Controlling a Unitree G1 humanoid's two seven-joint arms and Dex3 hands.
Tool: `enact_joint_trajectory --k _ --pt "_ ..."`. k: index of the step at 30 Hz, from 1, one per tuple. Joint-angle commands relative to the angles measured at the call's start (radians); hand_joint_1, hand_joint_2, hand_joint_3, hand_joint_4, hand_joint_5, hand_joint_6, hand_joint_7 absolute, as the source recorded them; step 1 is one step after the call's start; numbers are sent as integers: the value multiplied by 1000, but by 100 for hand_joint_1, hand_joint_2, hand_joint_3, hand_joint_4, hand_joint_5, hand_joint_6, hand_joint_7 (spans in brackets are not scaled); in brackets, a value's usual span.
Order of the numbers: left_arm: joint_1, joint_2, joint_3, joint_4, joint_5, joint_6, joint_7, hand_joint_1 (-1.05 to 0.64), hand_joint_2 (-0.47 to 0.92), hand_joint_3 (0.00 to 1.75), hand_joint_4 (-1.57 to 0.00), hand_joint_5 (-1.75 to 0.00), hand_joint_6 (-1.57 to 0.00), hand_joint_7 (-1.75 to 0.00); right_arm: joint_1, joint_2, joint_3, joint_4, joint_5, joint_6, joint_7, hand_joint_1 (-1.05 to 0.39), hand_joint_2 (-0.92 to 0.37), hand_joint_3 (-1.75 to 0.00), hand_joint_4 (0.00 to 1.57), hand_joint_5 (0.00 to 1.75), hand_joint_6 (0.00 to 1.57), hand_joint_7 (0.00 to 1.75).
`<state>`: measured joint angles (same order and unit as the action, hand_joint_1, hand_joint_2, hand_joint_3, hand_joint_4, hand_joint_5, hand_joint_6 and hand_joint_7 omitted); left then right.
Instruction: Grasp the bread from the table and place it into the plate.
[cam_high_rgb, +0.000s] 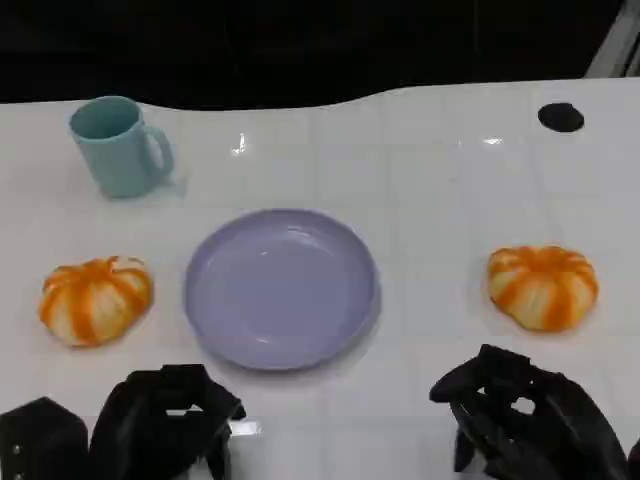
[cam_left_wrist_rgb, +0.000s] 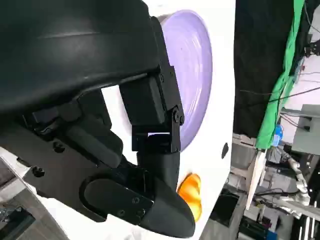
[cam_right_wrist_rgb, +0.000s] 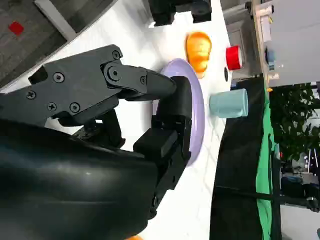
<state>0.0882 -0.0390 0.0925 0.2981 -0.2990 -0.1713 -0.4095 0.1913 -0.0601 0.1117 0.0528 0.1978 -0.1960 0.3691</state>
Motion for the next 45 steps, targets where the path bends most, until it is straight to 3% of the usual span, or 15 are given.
enact_joint_trajectory --k 1,27,30,35,40,45 --pt "8 12 7 -10 -4 4 3 -105 72 23 -157 -121 -151 -56 2 1 -11 -8 5 4 -4 -41 -81 -48 78 170 80 110" --pt "4 13 10 -2 -5 -2 -1 -105 68 30 -157 -121 -150 -58 2 3 -11 -10 -3 0 -5 -41 -80 -50 77 169 80 107" --pt "4 13 10 -1 -5 -3 -2 -105 68 30 -157 -121 -149 -58 1 3 -13 -12 -11 -10 -12 -42 -82 -46 76 164 80 98" --pt "3 12 9 -1 -4 0 0 -105 67 31 -157 -121 -150 -58 -22 -2 -24 -5 -53 -71 -41 -41 -90 -27 68 151 87 51" --pt "6 11 6 -3 0 -2 1 -105 67 32 -157 -122 -150 -59 -60 -18 -46 21 -70 -138 -41 -39 -92 -15 55 120 79 31" --pt "8 9 4 -6 9 -6 12 -105 67 33 -157 -122 -150 -59 -104 -57 -68 70 -194 -269 -103 -41 -92 -11 54 78 75 15"
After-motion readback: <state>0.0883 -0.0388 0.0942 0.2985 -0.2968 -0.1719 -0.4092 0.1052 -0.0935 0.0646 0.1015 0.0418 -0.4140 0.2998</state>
